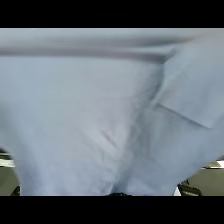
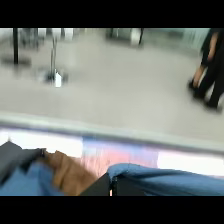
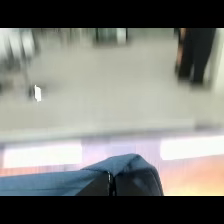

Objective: Fold the shirts.

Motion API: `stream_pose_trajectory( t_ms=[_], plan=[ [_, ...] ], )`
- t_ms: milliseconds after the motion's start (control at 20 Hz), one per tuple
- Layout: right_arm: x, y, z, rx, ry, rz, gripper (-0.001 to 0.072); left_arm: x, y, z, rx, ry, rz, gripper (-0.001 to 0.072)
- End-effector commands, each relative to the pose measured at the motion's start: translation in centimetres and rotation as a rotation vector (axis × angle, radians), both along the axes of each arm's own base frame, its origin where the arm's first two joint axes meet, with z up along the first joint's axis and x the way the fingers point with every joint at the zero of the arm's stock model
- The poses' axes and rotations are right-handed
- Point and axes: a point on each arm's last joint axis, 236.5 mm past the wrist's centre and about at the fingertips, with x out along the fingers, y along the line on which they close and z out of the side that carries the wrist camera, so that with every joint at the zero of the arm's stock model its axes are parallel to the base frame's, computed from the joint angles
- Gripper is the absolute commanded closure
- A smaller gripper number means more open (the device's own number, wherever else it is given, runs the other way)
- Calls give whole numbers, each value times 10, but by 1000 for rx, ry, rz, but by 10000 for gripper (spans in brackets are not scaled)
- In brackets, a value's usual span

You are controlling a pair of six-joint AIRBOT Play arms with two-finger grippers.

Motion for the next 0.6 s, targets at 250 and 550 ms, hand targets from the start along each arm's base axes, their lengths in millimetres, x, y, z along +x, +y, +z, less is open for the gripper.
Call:
stream_pose_trajectory(
  t_ms=[250, 550],
  plan=[
    [151, 23, -340, 368, 1025, 181, 676, 133, 27, -338, -77, 776, -71, 686],
    [277, 31, -409, 500, 780, 68, 674, 205, 21, -423, -209, 871, -91, 686]
  ],
)
